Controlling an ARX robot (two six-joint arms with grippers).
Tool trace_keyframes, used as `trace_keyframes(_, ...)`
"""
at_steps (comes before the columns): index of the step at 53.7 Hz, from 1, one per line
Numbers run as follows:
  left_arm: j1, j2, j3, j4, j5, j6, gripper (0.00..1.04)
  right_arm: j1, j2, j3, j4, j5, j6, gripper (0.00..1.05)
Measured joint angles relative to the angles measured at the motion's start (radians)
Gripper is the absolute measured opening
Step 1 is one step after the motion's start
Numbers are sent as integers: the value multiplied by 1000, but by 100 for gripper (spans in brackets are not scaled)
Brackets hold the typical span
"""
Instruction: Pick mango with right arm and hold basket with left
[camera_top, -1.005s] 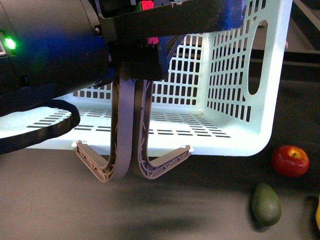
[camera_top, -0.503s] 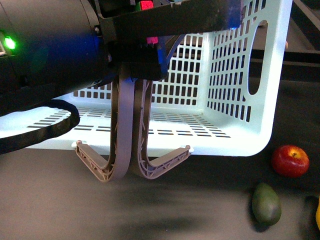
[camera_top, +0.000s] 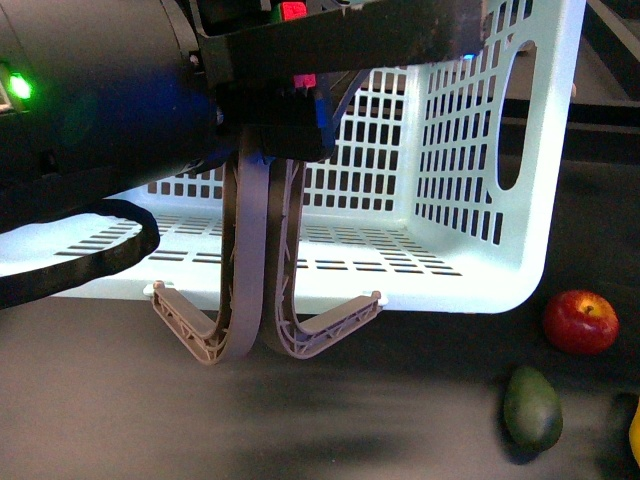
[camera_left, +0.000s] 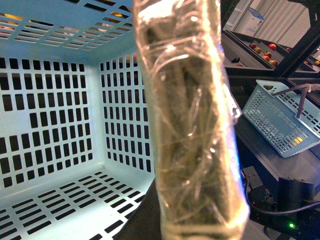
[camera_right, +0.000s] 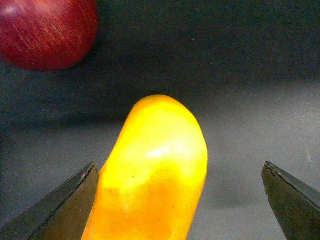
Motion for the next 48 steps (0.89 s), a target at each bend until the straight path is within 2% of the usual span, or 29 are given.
trace_keyframes(15,0,0,0,0,0,0,8,29,45,28,-3,21,5,97)
trace_keyframes(43,0,0,0,0,0,1,8,32,92,68,-20,51,-6,97)
trace_keyframes(48,0,0,0,0,0,1,8,29,92,69,-20,52,-8,83)
